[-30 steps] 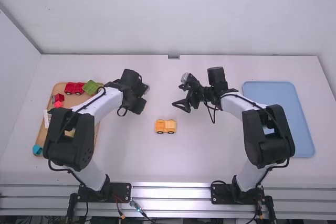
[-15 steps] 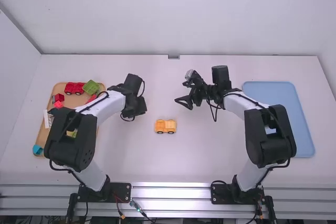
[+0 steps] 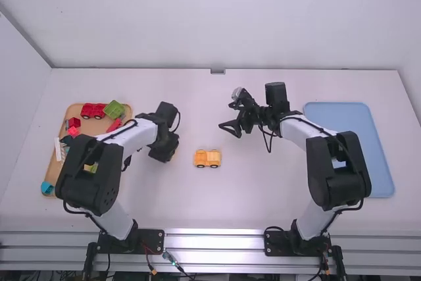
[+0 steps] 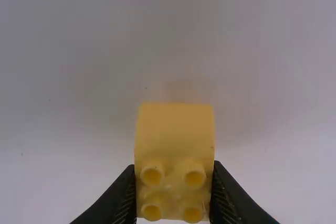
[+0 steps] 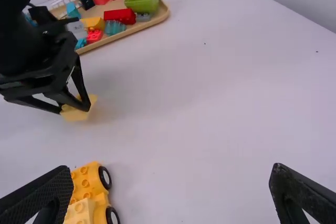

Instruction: Assemble lego blocks to make yellow taxi

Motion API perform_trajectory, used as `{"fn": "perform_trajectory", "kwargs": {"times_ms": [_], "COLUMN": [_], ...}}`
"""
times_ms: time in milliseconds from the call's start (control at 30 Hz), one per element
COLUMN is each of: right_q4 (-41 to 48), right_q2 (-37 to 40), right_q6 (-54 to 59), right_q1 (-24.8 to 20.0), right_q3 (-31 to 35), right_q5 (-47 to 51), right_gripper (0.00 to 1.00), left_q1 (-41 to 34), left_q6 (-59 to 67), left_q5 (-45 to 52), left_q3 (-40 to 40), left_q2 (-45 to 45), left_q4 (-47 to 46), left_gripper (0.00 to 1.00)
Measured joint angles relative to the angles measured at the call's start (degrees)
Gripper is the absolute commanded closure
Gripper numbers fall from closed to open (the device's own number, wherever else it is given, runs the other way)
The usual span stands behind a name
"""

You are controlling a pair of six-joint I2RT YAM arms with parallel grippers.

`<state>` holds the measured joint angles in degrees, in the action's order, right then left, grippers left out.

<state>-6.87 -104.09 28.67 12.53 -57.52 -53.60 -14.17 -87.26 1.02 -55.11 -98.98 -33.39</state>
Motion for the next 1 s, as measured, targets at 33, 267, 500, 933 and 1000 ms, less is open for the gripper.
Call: {"fn": "perform_trajectory", "kwargs": {"times_ms": [33, 267, 500, 933, 1000], "right_q4": [0.0, 0.0, 0.0, 0.2, 0.2], "right_q2": [0.0, 0.0, 0.0, 0.0, 0.0], "right_q6": [0.0, 0.0, 0.0, 0.0, 0.0], "right_q1": [0.0, 0.0, 0.0, 0.0, 0.0], "right_q3": [0.0, 0.0, 0.0, 0.0, 0.0], "right_q5": [0.0, 0.0, 0.0, 0.2, 0.2], "right_gripper": [0.01, 0.01, 0.01, 0.01, 0.01], "left_q1": [-0.3, -1.5, -1.5, -2.5, -2.5], "left_q6": [-2.0, -12.8, -18.4, -21.3, -20.2], "left_q5": [-0.1, 0.6, 0.8, 1.1, 1.3], "left_q3": [0.0, 0.0, 0.0, 4.7, 5.0], "left_q2": [0.0, 0.0, 0.0, 0.0, 0.0], "left_q4": [0.0, 1.6, 1.6, 10.1, 11.0], "left_gripper": [0.97, 0.98, 0.98, 0.87, 0.76]}}
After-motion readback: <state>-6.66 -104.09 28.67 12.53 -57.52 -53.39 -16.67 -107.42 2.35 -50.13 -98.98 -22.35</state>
